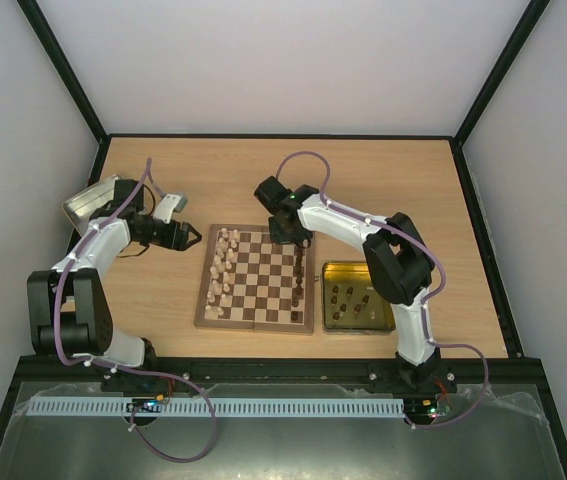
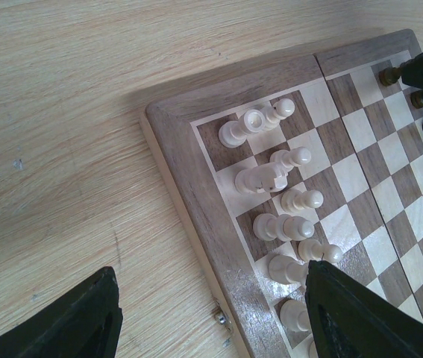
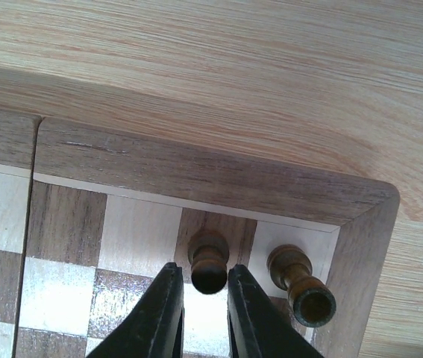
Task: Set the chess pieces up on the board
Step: Place the chess piece on the chessboard, then pick up the chess piece from the storage box.
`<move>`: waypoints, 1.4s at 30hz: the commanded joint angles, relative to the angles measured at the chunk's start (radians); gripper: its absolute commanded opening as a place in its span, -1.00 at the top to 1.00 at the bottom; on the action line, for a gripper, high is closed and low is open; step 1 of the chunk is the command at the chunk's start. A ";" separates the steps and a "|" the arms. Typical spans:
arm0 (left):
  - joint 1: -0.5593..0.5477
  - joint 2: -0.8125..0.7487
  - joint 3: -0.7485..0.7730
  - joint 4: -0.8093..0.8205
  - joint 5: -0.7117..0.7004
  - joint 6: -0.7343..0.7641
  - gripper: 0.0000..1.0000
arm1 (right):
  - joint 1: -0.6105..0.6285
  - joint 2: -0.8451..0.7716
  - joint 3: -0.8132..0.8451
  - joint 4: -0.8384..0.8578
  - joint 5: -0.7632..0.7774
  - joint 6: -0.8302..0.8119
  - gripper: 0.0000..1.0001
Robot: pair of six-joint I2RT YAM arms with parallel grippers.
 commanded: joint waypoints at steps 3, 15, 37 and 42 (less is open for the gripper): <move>-0.003 0.009 -0.012 -0.001 0.012 0.012 -0.37 | -0.005 0.006 0.019 -0.029 0.022 -0.011 0.65; -0.003 0.010 -0.011 0.000 0.011 0.010 -0.38 | -0.016 -0.068 0.054 -0.047 0.058 0.004 0.60; -0.006 0.021 -0.012 0.006 -0.003 0.005 -0.38 | -0.055 -0.786 -0.790 0.117 0.055 0.255 0.60; -0.006 0.021 -0.015 0.004 -0.011 0.003 -0.38 | -0.055 -0.821 -0.873 0.154 0.027 0.270 0.59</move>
